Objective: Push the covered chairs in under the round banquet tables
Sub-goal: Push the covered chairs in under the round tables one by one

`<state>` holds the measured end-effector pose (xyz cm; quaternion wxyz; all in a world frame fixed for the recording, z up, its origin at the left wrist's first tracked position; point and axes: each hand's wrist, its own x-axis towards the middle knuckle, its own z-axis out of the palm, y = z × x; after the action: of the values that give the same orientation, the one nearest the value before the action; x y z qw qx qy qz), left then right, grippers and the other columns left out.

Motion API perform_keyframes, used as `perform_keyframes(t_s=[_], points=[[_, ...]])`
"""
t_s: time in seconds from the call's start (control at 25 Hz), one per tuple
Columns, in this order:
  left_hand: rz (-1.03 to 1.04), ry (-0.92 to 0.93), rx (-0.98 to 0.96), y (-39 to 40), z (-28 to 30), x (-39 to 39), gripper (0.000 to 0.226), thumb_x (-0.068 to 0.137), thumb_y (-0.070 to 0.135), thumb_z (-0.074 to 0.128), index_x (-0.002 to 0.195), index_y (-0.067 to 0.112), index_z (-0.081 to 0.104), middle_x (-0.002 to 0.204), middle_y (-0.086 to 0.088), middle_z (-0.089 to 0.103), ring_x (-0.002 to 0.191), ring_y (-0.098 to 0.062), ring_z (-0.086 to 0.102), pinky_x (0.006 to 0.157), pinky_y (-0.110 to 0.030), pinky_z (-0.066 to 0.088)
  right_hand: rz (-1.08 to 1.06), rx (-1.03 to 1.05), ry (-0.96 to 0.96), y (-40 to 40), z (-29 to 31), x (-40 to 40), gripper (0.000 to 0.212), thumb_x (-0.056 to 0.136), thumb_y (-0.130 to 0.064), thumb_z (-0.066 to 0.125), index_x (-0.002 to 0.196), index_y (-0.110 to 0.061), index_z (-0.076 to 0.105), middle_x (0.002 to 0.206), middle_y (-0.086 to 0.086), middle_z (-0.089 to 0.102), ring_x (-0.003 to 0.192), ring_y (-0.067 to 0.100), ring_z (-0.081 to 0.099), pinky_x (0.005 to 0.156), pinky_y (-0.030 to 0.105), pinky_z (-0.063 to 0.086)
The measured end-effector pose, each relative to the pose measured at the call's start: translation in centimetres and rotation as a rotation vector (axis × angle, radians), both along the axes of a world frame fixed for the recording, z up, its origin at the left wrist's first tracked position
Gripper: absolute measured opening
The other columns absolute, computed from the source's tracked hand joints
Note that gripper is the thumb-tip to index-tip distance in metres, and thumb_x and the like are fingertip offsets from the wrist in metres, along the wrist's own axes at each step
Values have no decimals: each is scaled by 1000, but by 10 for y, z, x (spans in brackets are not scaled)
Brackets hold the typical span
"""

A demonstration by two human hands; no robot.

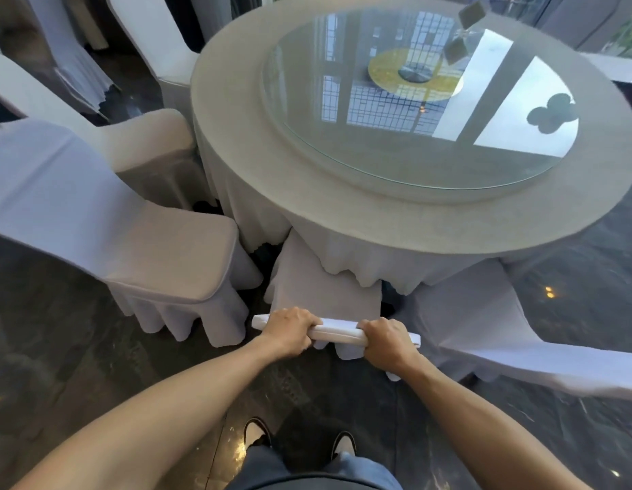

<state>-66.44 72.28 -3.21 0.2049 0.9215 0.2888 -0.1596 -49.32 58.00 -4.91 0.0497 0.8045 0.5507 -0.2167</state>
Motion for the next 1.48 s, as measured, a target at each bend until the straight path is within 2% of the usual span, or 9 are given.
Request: perform_keyframes(t_s=[0.2, 0.32, 0.44, 0.6, 0.8, 0.92, 1.24, 1.36, 1.48], points=[[-9, 49, -31, -20, 2, 16, 32, 79, 24, 65, 110, 34, 70, 103, 5, 69, 95, -22, 63, 70, -31, 36, 90, -92, -34, -16, 10, 19, 28, 75, -20, 54, 101, -23, 64, 92, 0, 68, 84, 25, 63, 71, 33, 44], [40, 18, -208, -8, 4, 4, 38, 81, 29, 71, 119, 30, 69, 112, 5, 68, 100, -18, 62, 81, -34, 50, 103, -362, 54, 10, 25, 24, 27, 74, -20, 61, 100, -16, 63, 90, 1, 62, 79, 23, 58, 69, 32, 44], [39, 22, -270, 27, 9, -21, 49, 86, 40, 71, 131, 26, 62, 127, 5, 65, 108, -14, 61, 92, -33, 50, 56, -603, 267, 59, 49, 14, 46, 72, -24, 72, 115, -10, 63, 113, 7, 64, 100, 26, 60, 89, 39, 50], [-28, 30, -111, 107, 19, -76, 62, 89, 47, 65, 144, 24, 48, 144, 2, 52, 129, -19, 50, 105, -38, 43, -36, -357, 432, 139, 71, -34, 55, 88, -29, 63, 138, -9, 53, 143, 7, 51, 129, 25, 49, 110, 41, 38], [-106, -64, 152, 224, 46, -155, 71, 91, 48, 62, 151, 22, 36, 157, -7, 35, 145, -24, 29, 118, -46, 20, -65, -162, 283, 240, 83, -111, 63, 89, -33, 62, 146, -17, 42, 150, 6, 44, 134, 24, 44, 111, 36, 37], [-152, -115, 329, 290, 64, -195, 76, 89, 52, 62, 152, 22, 34, 160, -8, 28, 148, -27, 21, 119, -52, 17, -76, -28, 210, 297, 101, -157, 60, 91, -32, 60, 145, -11, 43, 147, 12, 46, 134, 28, 43, 108, 36, 36], [-133, -164, 434, 462, 71, -256, 86, 85, 57, 64, 155, 23, 27, 163, -7, 20, 150, -28, 12, 119, -57, 16, -169, 234, 173, 462, 95, -233, 84, 91, -43, 58, 155, -13, 15, 161, 15, 17, 147, 32, 19, 119, 43, 23], [-125, -199, 518, 526, 69, -272, 90, 86, 56, 63, 157, 23, 18, 165, -8, 10, 151, -30, 6, 119, -59, 14, -213, 353, 212, 529, 82, -252, 88, 92, -45, 57, 156, -15, 5, 164, 16, 1, 151, 31, 7, 121, 43, 16], [-100, -207, 511, 581, 72, -294, 93, 87, 55, 63, 158, 24, 12, 166, -8, 5, 152, -31, 5, 119, -58, 14, -273, 414, 298, 587, 77, -274, 90, 92, -45, 58, 157, -14, 3, 164, 15, 0, 151, 30, 6, 119, 39, 16]])
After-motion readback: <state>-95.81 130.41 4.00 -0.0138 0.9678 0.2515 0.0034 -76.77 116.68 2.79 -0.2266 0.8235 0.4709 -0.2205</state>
